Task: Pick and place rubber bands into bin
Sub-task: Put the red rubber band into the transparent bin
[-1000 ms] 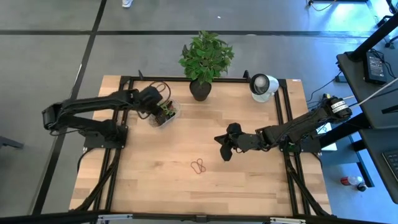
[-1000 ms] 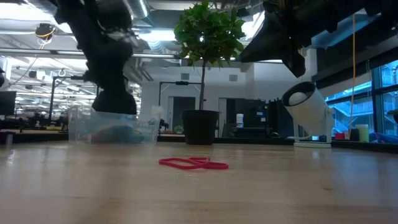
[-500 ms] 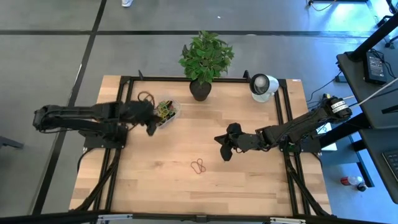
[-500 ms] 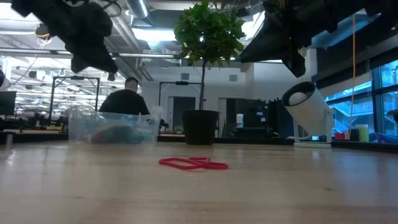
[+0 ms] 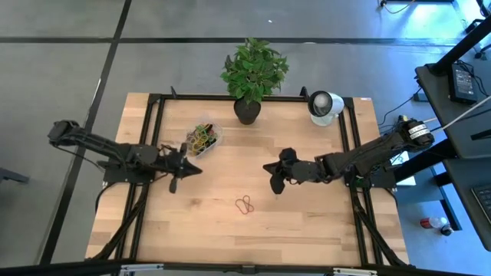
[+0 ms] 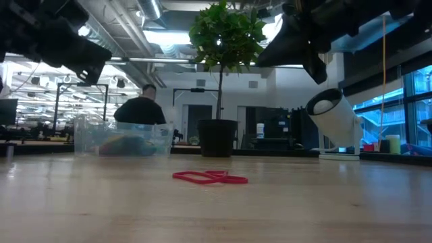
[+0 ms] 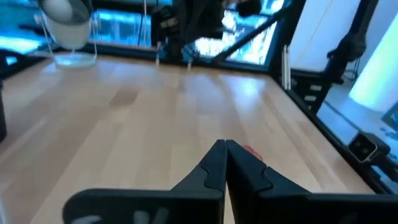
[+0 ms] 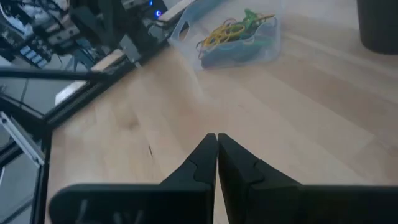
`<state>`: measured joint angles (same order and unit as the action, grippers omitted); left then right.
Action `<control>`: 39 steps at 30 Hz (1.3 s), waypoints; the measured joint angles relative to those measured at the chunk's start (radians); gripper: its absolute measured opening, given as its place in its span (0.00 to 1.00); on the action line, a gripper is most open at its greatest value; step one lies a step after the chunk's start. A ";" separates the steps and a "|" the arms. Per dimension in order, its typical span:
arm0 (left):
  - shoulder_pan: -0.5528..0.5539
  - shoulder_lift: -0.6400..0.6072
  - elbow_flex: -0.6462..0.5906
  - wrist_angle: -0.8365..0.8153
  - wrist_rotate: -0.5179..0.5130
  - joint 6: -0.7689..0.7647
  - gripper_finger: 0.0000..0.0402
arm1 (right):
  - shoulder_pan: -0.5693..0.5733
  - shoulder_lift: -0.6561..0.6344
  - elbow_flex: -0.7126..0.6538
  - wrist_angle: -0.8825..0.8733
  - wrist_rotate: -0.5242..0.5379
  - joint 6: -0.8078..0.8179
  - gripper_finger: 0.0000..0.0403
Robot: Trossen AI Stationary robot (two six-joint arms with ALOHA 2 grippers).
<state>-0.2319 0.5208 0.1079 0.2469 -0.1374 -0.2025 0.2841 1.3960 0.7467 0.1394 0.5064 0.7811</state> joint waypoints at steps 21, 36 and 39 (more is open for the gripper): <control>0.007 -0.521 -0.098 -0.197 -0.070 0.209 0.00 | -0.039 0.000 0.000 0.054 -0.002 0.000 0.05; 0.139 -0.521 -0.100 -0.232 0.112 0.243 0.00 | -0.040 0.000 0.000 0.121 -0.085 -0.023 0.02; 0.183 -0.521 -0.100 -0.232 0.138 0.250 0.00 | -0.040 0.000 0.000 0.139 -0.085 -0.023 0.02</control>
<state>-0.0487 -0.0002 0.0082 0.0151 0.0009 0.0479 0.2440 1.3960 0.7471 0.2788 0.4213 0.7584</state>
